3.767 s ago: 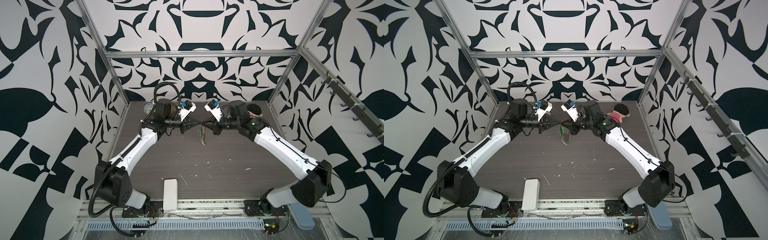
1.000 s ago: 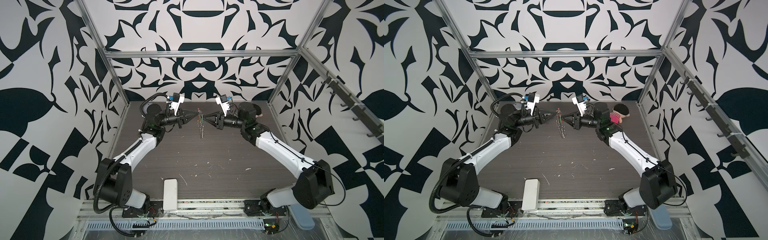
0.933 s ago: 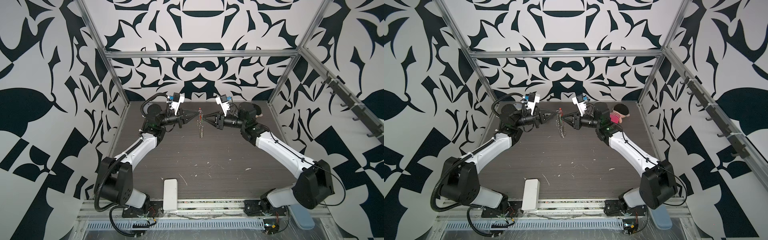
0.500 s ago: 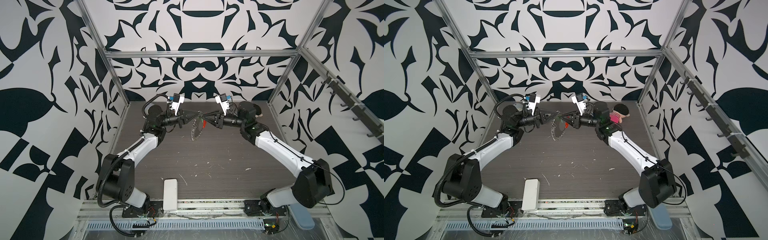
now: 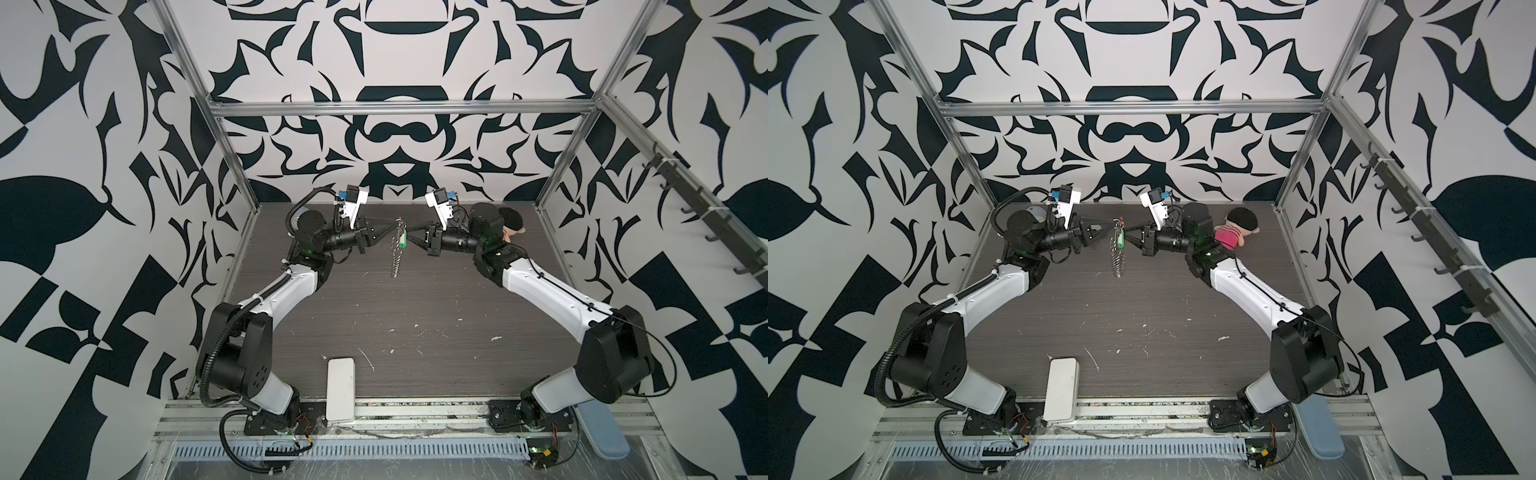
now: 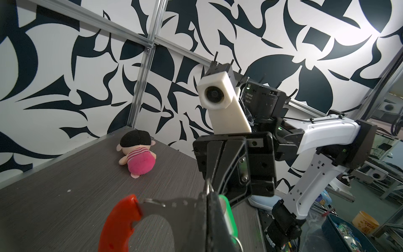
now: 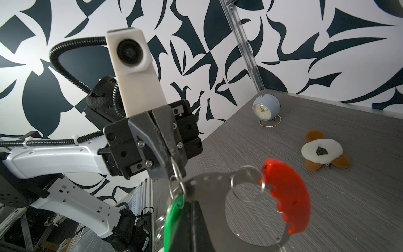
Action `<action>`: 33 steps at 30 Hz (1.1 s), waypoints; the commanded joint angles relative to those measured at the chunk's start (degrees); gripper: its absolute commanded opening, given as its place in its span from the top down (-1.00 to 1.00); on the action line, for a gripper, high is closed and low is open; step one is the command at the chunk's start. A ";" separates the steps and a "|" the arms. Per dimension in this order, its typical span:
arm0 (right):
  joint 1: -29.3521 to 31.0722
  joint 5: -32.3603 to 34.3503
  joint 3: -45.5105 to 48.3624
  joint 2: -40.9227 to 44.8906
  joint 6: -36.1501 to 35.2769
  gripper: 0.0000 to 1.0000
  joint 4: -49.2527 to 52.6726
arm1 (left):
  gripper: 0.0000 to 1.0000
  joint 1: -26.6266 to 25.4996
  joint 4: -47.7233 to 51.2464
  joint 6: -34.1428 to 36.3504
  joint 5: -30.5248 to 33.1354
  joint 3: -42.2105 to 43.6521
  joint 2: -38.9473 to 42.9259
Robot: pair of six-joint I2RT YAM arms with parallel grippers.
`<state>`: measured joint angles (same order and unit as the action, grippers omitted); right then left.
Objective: Put the keys on the keyring
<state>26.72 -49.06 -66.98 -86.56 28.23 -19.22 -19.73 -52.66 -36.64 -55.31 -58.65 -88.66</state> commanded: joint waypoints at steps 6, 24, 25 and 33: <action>0.28 2.68 3.52 2.16 -0.60 1.00 -1.39 | 1.00 0.24 -6.14 -1.85 2.24 0.99 0.84; 1.87 10.01 4.24 7.15 -6.86 0.25 0.31 | 1.00 0.23 -7.39 -2.76 1.91 2.07 0.03; 2.30 10.21 3.69 6.79 -7.38 0.24 0.78 | 1.00 0.21 -7.81 -3.07 1.95 2.04 -0.10; 2.90 10.64 0.62 4.13 -7.91 0.22 0.96 | 1.00 0.24 -9.39 -4.64 2.03 2.13 -0.27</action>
<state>29.58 -38.68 -63.24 -83.22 21.37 -16.71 -19.73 -58.15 -40.07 -53.80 -56.64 -88.71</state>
